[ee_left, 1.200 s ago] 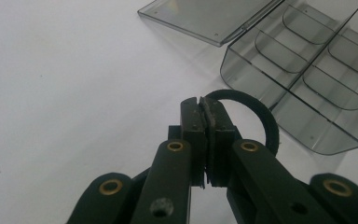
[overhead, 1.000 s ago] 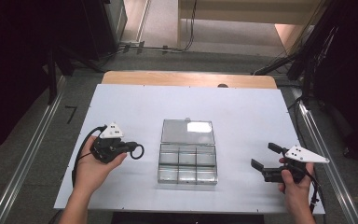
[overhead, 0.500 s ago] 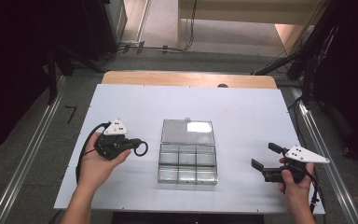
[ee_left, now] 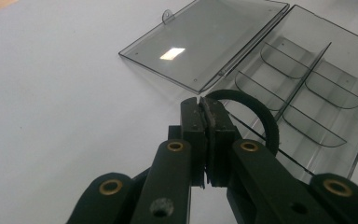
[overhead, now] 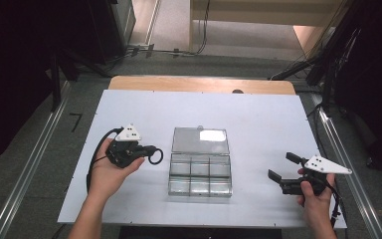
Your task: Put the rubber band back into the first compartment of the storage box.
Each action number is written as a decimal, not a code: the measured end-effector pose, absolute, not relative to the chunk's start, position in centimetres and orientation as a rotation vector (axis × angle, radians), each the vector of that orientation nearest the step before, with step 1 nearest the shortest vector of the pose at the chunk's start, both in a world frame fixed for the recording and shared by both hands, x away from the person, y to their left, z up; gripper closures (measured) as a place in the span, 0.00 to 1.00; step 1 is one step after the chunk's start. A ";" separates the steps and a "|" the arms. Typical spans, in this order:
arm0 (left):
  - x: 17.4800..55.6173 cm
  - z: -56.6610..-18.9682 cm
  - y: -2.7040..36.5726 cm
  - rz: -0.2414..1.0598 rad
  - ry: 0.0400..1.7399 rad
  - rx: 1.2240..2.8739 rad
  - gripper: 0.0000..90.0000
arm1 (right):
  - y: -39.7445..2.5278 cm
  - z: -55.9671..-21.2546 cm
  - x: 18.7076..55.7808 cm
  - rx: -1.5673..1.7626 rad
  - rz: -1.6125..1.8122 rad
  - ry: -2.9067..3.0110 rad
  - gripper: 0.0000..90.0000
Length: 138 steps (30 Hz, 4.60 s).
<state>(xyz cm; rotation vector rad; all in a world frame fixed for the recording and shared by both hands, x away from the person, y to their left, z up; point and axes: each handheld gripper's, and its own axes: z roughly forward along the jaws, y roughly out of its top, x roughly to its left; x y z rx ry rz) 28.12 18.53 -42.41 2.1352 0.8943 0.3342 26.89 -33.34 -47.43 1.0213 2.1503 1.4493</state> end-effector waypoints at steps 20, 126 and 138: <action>28.9 -42.2 17.2 0.331 0.867 2.141 0.98 | -33.3 -47.5 26.9 1.026 1.449 2.151 0.00; 29.6 -47.1 11.8 0.246 0.791 2.195 0.86 | -33.3 -48.1 27.2 1.031 1.416 2.172 0.00; 29.4 -46.0 12.8 0.207 0.765 2.072 0.51 | -33.3 -48.0 27.2 1.028 1.418 2.173 0.00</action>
